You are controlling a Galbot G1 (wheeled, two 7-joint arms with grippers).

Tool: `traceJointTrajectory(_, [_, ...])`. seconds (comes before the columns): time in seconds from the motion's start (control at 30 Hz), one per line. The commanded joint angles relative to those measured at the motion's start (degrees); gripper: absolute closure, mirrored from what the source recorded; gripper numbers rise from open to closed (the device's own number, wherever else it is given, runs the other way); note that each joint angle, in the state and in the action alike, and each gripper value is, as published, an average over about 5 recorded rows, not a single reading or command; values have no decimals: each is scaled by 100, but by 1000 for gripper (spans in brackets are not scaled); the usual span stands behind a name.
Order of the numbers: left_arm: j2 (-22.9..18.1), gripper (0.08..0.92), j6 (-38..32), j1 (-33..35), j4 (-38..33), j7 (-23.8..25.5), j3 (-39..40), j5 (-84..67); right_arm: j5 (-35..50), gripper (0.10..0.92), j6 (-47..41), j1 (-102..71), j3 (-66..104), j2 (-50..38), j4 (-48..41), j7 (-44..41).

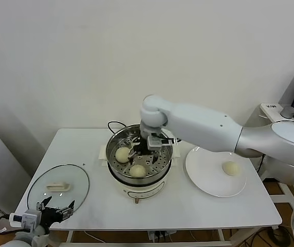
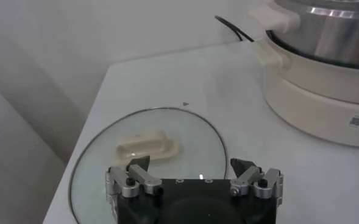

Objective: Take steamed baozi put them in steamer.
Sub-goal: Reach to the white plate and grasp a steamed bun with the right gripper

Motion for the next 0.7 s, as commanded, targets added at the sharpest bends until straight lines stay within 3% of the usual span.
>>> traceJointTrajectory(0.03, [11,177,10,-10,-17,0,-7,-3,539,203,-471,666,291,-613,-663,-157])
traceJointTrajectory(0.4, [7,177,9,16,-74,-1,-44,-26,1434,203,-1857,1056,-340,-1725,-1925,-433])
traceJointTrajectory(0.7, [14,177,19,15,-96,-2,-83,-54,1460,203,-2151,553,-266,-2185,-2901,-433])
